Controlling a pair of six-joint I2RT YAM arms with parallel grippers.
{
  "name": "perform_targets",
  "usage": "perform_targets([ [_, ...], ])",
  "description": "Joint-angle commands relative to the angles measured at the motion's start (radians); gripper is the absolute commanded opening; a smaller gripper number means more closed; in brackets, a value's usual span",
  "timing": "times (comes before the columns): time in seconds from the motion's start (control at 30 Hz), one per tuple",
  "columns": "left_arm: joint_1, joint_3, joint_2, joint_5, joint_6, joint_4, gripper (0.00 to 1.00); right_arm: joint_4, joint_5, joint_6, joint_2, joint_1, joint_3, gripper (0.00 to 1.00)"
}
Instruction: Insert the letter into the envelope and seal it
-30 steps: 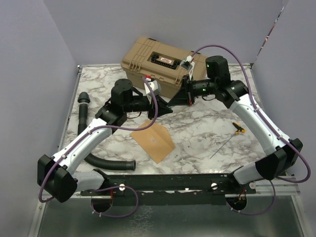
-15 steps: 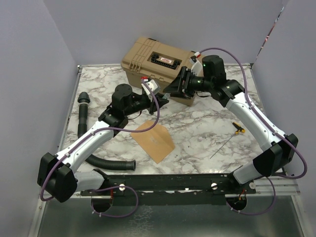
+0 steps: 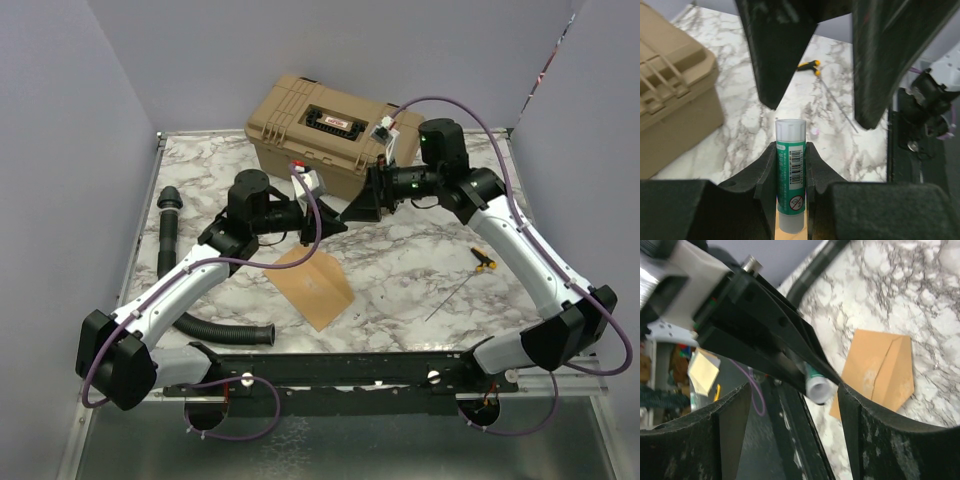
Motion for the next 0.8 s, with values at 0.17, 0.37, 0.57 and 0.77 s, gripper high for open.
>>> perform_targets([
  [0.17, 0.033, 0.035, -0.019, 0.204, -0.015, -0.025, 0.0, -0.119, -0.1, -0.167, 0.062, -0.001, 0.019, 0.42],
  [0.37, 0.036, 0.019, -0.053, 0.186, -0.014, -0.029, 0.0, 0.022, -0.126, -0.026, 0.056, -0.001, -0.021, 0.29],
  [0.57, 0.04, 0.045, -0.026, 0.213, -0.015, -0.032, 0.0, 0.083, -0.125, 0.03, 0.06, 0.005, -0.051, 0.46],
  [0.77, 0.04, 0.058, -0.006, 0.236, -0.011, -0.032, 0.0, 0.142, 0.003, 0.13, 0.05, 0.007, -0.075, 0.12],
])
